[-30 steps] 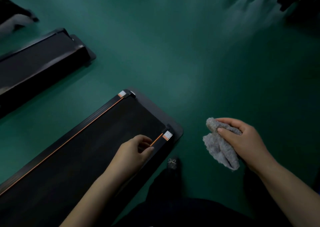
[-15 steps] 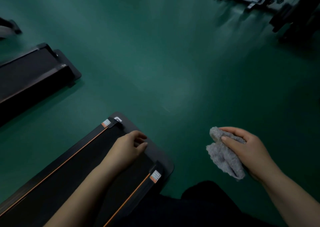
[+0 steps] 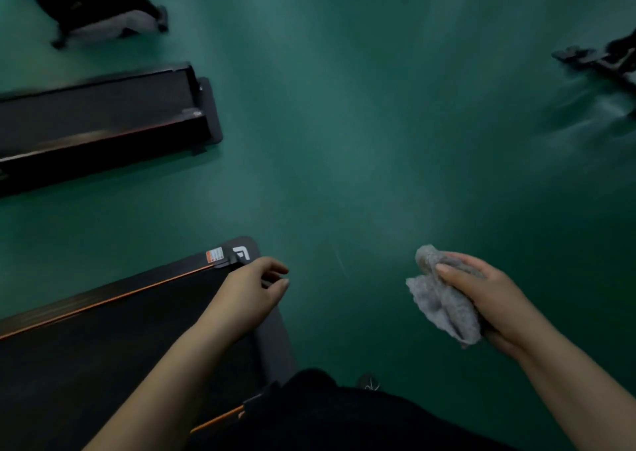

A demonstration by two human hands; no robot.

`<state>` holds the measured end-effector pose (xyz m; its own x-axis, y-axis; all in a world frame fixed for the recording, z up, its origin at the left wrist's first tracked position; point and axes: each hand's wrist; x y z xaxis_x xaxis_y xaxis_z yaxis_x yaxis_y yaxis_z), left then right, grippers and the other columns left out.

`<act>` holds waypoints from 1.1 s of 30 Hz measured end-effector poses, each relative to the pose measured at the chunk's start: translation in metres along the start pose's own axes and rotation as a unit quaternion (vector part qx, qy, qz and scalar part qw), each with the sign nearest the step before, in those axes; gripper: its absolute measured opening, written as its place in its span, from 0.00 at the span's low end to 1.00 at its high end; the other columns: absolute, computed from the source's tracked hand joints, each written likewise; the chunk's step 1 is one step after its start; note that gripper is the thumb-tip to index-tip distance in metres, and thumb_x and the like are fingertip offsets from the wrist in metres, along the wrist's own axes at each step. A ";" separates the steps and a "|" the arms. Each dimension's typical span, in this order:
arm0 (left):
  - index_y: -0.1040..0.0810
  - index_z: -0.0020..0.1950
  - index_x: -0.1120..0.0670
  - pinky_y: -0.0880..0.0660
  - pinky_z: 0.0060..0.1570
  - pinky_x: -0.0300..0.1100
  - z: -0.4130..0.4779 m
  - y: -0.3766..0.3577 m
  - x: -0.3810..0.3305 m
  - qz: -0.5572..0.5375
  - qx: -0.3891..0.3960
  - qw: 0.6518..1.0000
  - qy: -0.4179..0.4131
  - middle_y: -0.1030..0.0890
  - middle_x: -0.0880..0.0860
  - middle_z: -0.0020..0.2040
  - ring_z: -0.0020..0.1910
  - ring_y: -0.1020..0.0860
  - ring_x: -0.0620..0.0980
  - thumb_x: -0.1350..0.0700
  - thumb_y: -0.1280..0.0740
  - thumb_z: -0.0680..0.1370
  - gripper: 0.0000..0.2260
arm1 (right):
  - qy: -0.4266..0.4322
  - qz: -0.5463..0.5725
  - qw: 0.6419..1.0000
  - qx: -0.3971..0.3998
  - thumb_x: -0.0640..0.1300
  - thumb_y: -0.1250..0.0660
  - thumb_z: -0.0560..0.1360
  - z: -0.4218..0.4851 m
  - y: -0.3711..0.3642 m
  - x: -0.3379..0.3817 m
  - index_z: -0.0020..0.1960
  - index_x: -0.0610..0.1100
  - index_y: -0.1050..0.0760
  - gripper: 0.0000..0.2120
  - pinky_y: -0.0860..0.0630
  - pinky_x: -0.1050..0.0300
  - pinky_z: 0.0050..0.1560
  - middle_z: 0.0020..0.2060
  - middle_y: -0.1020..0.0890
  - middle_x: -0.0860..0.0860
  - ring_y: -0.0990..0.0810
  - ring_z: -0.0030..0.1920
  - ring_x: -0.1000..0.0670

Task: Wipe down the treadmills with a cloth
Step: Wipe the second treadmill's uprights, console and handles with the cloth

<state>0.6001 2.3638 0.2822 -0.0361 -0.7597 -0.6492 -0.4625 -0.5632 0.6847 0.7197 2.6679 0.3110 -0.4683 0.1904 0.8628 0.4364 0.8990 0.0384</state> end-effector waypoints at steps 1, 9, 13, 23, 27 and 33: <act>0.23 0.52 0.46 0.30 0.42 0.31 0.006 0.003 -0.005 -0.003 -0.010 1.000 0.010 0.20 0.43 0.46 0.44 0.23 0.36 0.53 0.32 0.77 0.05 | -0.002 -0.011 1.000 0.028 0.42 0.24 0.64 0.013 0.000 0.010 0.56 0.44 0.21 0.20 0.21 0.56 0.41 0.48 0.15 0.45 0.15 0.47 0.46; 0.23 0.50 0.44 0.30 0.45 0.34 0.060 0.036 0.016 -0.041 -0.083 0.989 0.115 0.20 0.42 0.45 0.45 0.23 0.37 0.53 0.31 0.76 0.06 | -0.020 -0.082 0.990 0.109 0.37 0.31 0.74 0.119 -0.061 0.054 0.53 0.47 0.20 0.10 0.22 0.52 0.45 0.45 0.14 0.46 0.15 0.45 0.45; 0.24 0.49 0.43 0.29 0.45 0.35 0.109 0.063 0.038 -0.068 -0.094 0.980 0.164 0.20 0.42 0.45 0.45 0.23 0.38 0.53 0.31 0.76 0.06 | -0.011 -0.124 0.984 0.130 0.38 0.31 0.74 0.187 -0.108 0.086 0.53 0.48 0.20 0.09 0.20 0.48 0.48 0.45 0.14 0.46 0.15 0.45 0.44; 0.24 0.51 0.46 0.26 0.45 0.35 0.278 0.209 0.059 -0.069 -0.140 0.973 0.168 0.20 0.42 0.43 0.42 0.22 0.39 0.53 0.29 0.74 0.08 | 0.037 -0.153 0.975 0.155 0.40 0.30 0.74 0.344 -0.252 0.212 0.52 0.50 0.20 0.09 0.20 0.48 0.48 0.45 0.15 0.47 0.16 0.45 0.44; 0.24 0.50 0.44 0.25 0.44 0.34 0.333 0.261 0.059 -0.098 -0.180 0.967 0.154 0.19 0.43 0.43 0.42 0.21 0.41 0.53 0.28 0.73 0.09 | 0.053 -0.168 0.966 0.190 0.41 0.29 0.73 0.398 -0.311 0.257 0.51 0.51 0.20 0.09 0.20 0.47 0.48 0.45 0.15 0.48 0.16 0.45 0.46; 0.24 0.49 0.41 0.26 0.41 0.29 0.414 0.304 0.086 -0.141 -0.214 0.947 0.194 0.19 0.43 0.44 0.42 0.21 0.39 0.52 0.28 0.73 0.09 | 0.078 -0.216 0.936 0.268 0.41 0.29 0.73 0.500 -0.414 0.311 0.49 0.52 0.19 0.08 0.22 0.52 0.43 0.43 0.14 0.50 0.15 0.42 0.48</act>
<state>0.0891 2.2617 0.2977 0.4023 -0.5754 -0.7121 -0.0018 -0.7783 0.6279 0.0088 2.5519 0.3112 -0.3769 -0.2587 0.8894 -0.2348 0.9555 0.1785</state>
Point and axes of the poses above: each hand's wrist, its own z-axis towards the middle knuckle, its own y-axis out of the back of the hand, x = y × z
